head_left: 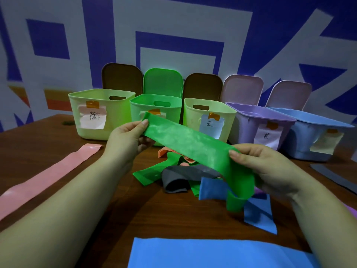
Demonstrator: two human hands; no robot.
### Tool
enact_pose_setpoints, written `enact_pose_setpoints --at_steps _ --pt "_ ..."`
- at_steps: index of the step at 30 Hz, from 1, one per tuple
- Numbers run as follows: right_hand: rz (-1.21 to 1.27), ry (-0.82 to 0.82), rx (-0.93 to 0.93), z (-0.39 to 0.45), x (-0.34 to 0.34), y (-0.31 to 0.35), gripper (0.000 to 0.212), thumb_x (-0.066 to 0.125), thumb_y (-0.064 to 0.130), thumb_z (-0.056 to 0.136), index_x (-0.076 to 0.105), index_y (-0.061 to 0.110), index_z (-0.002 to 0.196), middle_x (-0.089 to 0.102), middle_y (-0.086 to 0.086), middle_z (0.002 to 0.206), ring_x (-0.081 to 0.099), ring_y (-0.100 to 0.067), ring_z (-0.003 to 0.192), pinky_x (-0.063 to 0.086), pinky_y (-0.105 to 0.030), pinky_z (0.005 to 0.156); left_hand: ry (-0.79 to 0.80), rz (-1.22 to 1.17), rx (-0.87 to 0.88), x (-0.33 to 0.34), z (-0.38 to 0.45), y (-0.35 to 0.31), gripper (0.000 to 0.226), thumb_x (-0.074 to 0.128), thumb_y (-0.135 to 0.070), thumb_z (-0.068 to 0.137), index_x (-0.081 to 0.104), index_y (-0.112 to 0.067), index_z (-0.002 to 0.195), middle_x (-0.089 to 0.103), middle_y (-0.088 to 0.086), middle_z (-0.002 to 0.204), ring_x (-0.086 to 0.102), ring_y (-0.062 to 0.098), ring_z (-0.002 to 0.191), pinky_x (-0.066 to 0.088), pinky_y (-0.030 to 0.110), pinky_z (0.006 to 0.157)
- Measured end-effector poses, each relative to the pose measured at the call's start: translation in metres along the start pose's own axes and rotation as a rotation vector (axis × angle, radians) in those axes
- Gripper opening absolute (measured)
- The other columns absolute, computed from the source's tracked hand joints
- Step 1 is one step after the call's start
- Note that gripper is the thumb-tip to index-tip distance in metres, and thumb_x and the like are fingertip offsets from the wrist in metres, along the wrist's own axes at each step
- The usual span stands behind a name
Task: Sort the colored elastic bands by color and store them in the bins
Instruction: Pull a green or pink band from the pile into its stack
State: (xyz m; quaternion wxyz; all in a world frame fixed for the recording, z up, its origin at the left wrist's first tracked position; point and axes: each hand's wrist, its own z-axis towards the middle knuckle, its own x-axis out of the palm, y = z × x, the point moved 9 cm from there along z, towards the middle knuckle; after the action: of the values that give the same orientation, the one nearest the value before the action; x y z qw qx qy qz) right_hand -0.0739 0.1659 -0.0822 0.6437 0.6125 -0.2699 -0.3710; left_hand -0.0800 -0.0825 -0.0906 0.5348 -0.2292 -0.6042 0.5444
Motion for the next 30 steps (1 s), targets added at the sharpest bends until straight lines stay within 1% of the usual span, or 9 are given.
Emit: enact_pose_setpoints --at_steps 2,4,11,14,16,19,24,26,30 --pt "0.117 0.076 0.010 -0.002 0.008 0.002 0.049 0.087 0.033 0.050 0.076 0.012 0.093 0.072 -0.018 0.091 0.070 -0.030 0.079 0.056 -0.032 0.066 -0.012 -0.013 -0.009 -0.002 0.001 0.001 0.008 0.054 -0.015 0.093 0.060 -0.010 0.090 0.063 0.007 0.084 0.060 0.009 0.060 0.057 0.020 0.055" --pt "0.148 0.109 0.034 -0.004 0.011 0.003 0.042 0.081 0.021 0.055 0.076 0.016 0.096 0.072 -0.018 0.097 0.072 -0.027 0.081 0.057 -0.030 0.061 -0.031 -0.022 -0.019 -0.005 0.003 0.002 0.008 0.054 -0.015 0.093 0.059 -0.010 0.092 0.062 0.007 0.085 0.058 0.011 0.064 0.058 0.021 0.060" --pt "-0.084 0.099 0.174 -0.008 0.007 -0.008 0.035 0.061 0.001 0.072 0.067 0.008 0.106 0.071 -0.020 0.098 0.072 -0.027 0.080 0.058 -0.026 0.058 -0.053 0.029 0.011 -0.017 0.012 0.001 0.008 0.054 -0.016 0.093 0.059 -0.010 0.092 0.066 0.010 0.092 0.065 0.015 0.076 0.059 0.023 0.064" --pt "-0.163 0.061 0.187 -0.009 -0.003 -0.007 0.029 0.065 0.002 0.072 0.067 0.003 0.101 0.072 -0.021 0.093 0.072 -0.025 0.075 0.055 -0.023 0.056 -0.054 0.073 0.041 -0.021 0.015 -0.001 0.009 0.054 -0.017 0.094 0.060 -0.010 0.092 0.065 0.008 0.088 0.065 0.011 0.068 0.059 0.023 0.064" --pt "-0.195 0.038 0.182 -0.010 -0.011 -0.005 0.024 0.079 0.009 0.070 0.070 0.003 0.091 0.072 -0.021 0.087 0.071 -0.023 0.068 0.054 -0.022 0.055 -0.056 0.098 0.044 -0.022 0.016 0.001 0.010 0.053 -0.016 0.095 0.059 -0.009 0.092 0.065 0.008 0.086 0.066 0.011 0.068 0.059 0.025 0.066" --pt "-0.254 0.006 0.176 -0.011 -0.022 -0.006 0.039 0.086 0.024 0.045 0.072 0.007 0.077 0.072 -0.020 0.082 0.070 -0.022 0.065 0.054 -0.022 0.054 -0.087 0.104 0.046 -0.028 0.019 0.002 0.010 0.052 -0.016 0.095 0.059 -0.011 0.090 0.065 0.011 0.095 0.066 0.018 0.079 0.059 0.024 0.062" --pt "-0.233 -0.018 0.137 -0.007 -0.031 -0.010 0.063 0.095 0.040 0.021 0.075 0.011 0.072 0.072 -0.022 0.083 0.071 -0.024 0.068 0.057 -0.025 0.057 -0.209 0.028 -0.008 -0.047 0.022 0.008 0.010 0.050 -0.015 0.097 0.056 -0.007 0.099 0.063 0.010 0.096 0.064 0.019 0.086 0.056 0.026 0.057" --pt "-0.220 -0.051 0.132 -0.006 -0.036 -0.010 0.064 0.096 0.037 0.020 0.074 0.010 0.074 0.072 -0.023 0.087 0.071 -0.026 0.071 0.059 -0.028 0.061 -0.240 0.012 -0.012 -0.053 0.023 0.007 0.009 0.049 -0.015 0.097 0.056 -0.009 0.097 0.062 0.009 0.095 0.064 0.018 0.085 0.055 0.027 0.061" --pt "-0.260 -0.171 0.105 -0.004 -0.051 -0.006 0.044 0.090 0.030 0.042 0.072 0.008 0.076 0.072 -0.021 0.090 0.069 -0.022 0.071 0.057 -0.026 0.064 -0.274 0.004 -0.027 -0.057 0.024 0.008 0.009 0.048 -0.015 0.097 0.055 -0.009 0.097 0.059 0.007 0.096 0.061 0.016 0.084 0.052 0.029 0.062"
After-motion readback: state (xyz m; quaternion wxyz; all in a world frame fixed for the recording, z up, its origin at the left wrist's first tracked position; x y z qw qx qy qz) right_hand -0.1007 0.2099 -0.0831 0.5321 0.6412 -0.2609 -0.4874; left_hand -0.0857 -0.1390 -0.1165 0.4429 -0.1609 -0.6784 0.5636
